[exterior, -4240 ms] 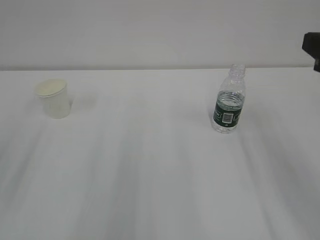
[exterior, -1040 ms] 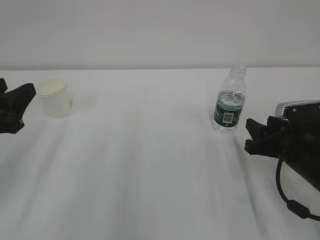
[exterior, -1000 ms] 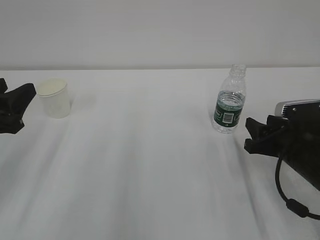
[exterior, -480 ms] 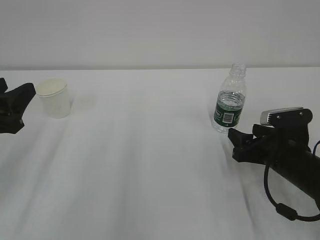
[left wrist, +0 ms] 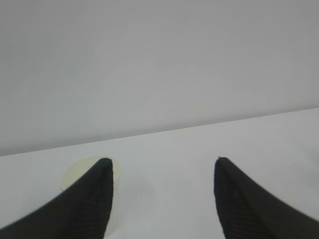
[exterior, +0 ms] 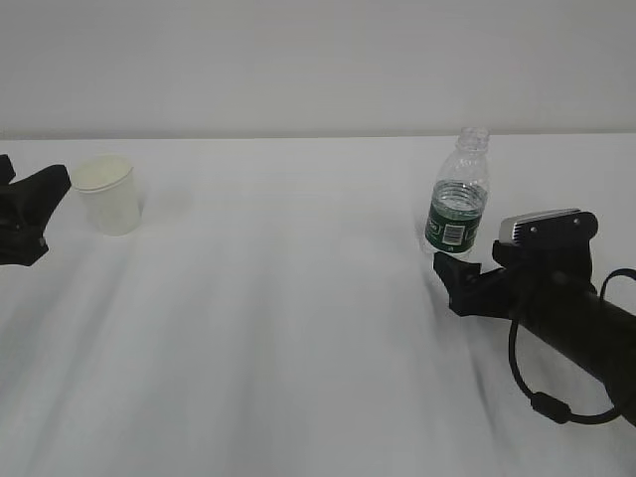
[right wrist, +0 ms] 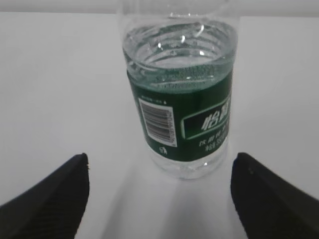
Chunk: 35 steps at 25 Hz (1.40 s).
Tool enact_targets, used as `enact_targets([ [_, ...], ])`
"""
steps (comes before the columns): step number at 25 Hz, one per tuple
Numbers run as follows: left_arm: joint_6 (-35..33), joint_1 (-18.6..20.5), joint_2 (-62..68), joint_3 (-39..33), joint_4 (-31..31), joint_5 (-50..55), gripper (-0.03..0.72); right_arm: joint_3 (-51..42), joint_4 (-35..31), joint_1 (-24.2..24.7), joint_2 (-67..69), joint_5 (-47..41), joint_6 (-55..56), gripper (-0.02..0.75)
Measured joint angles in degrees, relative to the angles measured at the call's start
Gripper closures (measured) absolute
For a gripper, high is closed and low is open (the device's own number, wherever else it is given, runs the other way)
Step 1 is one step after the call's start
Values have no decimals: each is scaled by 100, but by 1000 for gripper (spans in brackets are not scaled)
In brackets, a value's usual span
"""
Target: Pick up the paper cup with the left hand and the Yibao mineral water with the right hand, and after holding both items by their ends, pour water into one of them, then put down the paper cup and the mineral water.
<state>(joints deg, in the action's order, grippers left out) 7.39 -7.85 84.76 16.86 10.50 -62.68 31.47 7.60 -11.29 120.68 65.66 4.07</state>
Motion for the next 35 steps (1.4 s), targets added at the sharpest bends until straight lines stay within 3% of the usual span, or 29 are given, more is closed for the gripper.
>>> enact_targets([
  [35,-87,0,0,0,5,-4,241,1298,-270,0,824,8,-183,59],
])
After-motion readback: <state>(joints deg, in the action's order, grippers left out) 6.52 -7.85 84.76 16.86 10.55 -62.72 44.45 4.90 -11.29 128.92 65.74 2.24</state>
